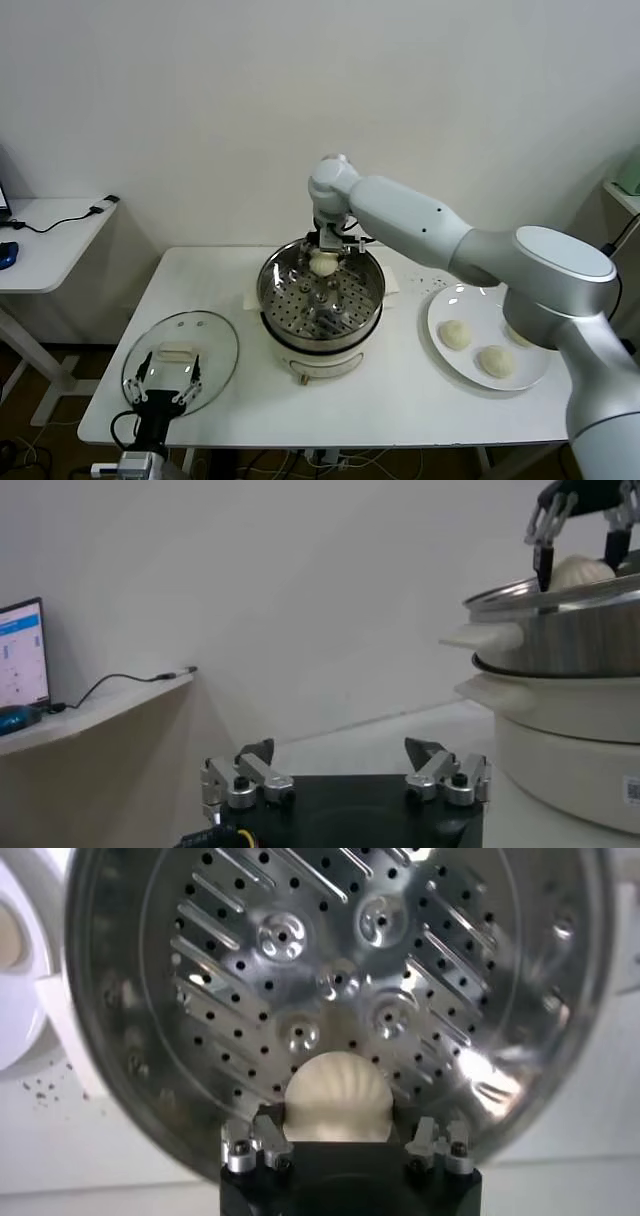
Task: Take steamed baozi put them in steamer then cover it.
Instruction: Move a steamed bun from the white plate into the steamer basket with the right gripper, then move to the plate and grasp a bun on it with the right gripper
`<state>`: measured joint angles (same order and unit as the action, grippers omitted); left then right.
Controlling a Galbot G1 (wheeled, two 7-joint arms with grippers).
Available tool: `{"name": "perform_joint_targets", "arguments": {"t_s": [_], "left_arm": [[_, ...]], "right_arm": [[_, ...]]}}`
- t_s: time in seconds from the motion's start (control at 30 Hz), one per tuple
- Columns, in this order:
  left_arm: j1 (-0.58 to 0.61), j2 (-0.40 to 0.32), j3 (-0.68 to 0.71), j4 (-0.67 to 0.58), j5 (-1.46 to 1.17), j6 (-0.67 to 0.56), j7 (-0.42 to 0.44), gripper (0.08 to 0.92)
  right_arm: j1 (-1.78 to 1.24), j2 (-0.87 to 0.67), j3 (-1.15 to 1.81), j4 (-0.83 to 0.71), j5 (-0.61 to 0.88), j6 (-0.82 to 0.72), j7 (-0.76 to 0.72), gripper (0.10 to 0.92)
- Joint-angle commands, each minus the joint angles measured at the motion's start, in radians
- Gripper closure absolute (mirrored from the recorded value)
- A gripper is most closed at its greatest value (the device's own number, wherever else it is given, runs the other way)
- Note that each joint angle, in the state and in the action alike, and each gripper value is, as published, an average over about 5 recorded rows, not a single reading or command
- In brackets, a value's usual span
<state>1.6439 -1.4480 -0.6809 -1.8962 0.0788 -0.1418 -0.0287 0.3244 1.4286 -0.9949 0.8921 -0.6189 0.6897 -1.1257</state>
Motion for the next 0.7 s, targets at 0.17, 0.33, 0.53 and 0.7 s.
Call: {"name": "perform_joint_targets", "arguments": {"t_s": [0.17,0.33,0.53,0.7], "left_arm": [[0.002,-0.002,0.002,0.009,0.001,-0.003,-0.002,0.177],[0.006,-0.001,0.003,0.012,0.002,-0.007,-0.003,0.177],[0.009,0.000,0.006,0.012,0.002,-0.008,-0.005,0.177],[0.006,0.005,0.010,0.014,0.000,-0.008,-0.006,0.177]], "right_arm": [[-0.043,0.015,0.011,-0.019,-0.053,0.015,0.014,0.282],[-0.012,-0.009,0.015,0.017,-0.024,0.015,-0.003,0.208],[0.074,-0.089,-0.007,0.107,0.158,-0.012,-0.031,0.203],[0.217,-0.242,-0.091,0.230,0.389,-0.107,-0.018,0.203]]}}
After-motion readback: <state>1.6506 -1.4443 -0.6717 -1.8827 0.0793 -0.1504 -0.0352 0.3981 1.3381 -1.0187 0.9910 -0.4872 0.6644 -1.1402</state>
